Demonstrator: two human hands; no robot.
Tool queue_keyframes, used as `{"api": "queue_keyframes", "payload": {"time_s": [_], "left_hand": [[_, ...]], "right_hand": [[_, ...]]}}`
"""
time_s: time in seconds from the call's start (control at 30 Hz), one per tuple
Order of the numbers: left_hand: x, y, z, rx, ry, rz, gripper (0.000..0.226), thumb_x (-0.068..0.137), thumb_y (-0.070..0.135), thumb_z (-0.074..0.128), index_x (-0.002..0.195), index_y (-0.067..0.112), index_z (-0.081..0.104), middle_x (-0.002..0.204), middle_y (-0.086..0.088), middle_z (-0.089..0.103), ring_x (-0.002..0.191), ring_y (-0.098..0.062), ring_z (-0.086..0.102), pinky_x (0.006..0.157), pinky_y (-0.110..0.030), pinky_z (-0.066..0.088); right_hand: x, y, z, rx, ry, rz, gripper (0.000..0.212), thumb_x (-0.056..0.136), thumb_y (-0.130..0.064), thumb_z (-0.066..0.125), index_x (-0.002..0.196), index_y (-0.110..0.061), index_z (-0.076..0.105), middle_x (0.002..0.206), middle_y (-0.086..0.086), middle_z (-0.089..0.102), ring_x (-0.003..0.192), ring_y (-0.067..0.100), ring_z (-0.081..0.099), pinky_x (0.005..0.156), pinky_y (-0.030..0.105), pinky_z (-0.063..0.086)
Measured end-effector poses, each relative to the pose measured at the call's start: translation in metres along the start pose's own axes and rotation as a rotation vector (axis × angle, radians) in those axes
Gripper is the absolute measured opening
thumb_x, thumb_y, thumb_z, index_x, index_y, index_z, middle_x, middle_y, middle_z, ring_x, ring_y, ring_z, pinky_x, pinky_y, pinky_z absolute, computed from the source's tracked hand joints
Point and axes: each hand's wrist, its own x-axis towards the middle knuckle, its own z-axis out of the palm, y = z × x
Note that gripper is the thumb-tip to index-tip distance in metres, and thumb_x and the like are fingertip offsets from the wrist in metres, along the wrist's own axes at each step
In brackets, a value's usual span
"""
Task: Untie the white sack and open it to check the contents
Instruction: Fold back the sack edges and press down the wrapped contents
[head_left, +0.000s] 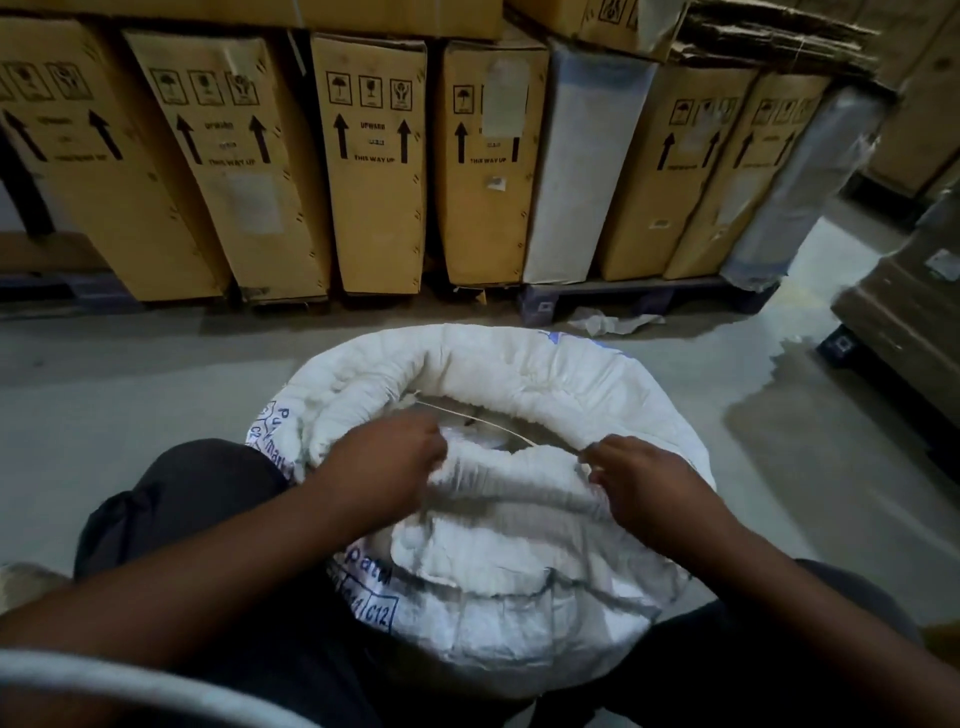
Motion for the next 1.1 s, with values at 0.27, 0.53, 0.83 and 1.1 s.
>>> {"api": "queue_keyframes", "payload": {"time_s": [0.27, 0.53, 0.83, 1.1], "left_hand": [[0.083, 0.002, 0.029, -0.132, -0.256, -0.054, 0.114, 0.069, 0.101, 0.045, 0.164, 0.047, 0.011, 0.176, 0.010, -0.009, 0.163, -0.025, -0.003, 0.128, -0.059, 0.006], [0.096, -0.102, 0.048, 0.066, -0.207, -0.132, 0.127, 0.072, 0.098, 0.044, 0.166, 0.034, -0.012, 0.172, 0.001, -0.028, 0.160, -0.025, -0.019, 0.130, -0.050, -0.003], [0.164, -0.163, -0.003, -0.199, 0.192, -0.447, 0.114, 0.086, 0.089, 0.036, 0.169, 0.022, -0.002, 0.176, -0.011, 0.000, 0.163, -0.032, 0.002, 0.132, -0.049, 0.007], [0.151, -0.073, 0.005, -0.267, -0.052, -0.367, 0.128, 0.067, 0.078, 0.050, 0.168, 0.013, 0.006, 0.174, -0.018, 0.007, 0.158, -0.039, 0.018, 0.127, -0.056, 0.022]], "right_hand": [[0.009, 0.050, 0.033, -0.174, -0.469, 0.439, 0.143, 0.062, -0.090, 0.064, 0.164, -0.025, -0.013, 0.173, -0.003, -0.022, 0.161, 0.028, -0.011, 0.124, 0.062, 0.008], [0.049, 0.002, 0.006, 0.005, -0.058, 0.019, 0.087, 0.092, -0.047, 0.068, 0.164, -0.025, 0.024, 0.174, 0.000, 0.013, 0.160, 0.021, 0.014, 0.129, 0.041, 0.016], [0.053, -0.073, 0.005, -0.113, -1.123, -0.355, 0.072, 0.083, -0.040, 0.083, 0.148, -0.030, 0.053, 0.146, 0.000, 0.056, 0.131, 0.027, 0.052, 0.106, 0.041, 0.047], [0.113, -0.043, -0.024, 0.303, -0.601, -0.003, 0.080, 0.096, -0.044, 0.069, 0.162, -0.041, 0.024, 0.159, -0.006, 0.047, 0.141, 0.015, 0.047, 0.113, 0.028, 0.037]]}}
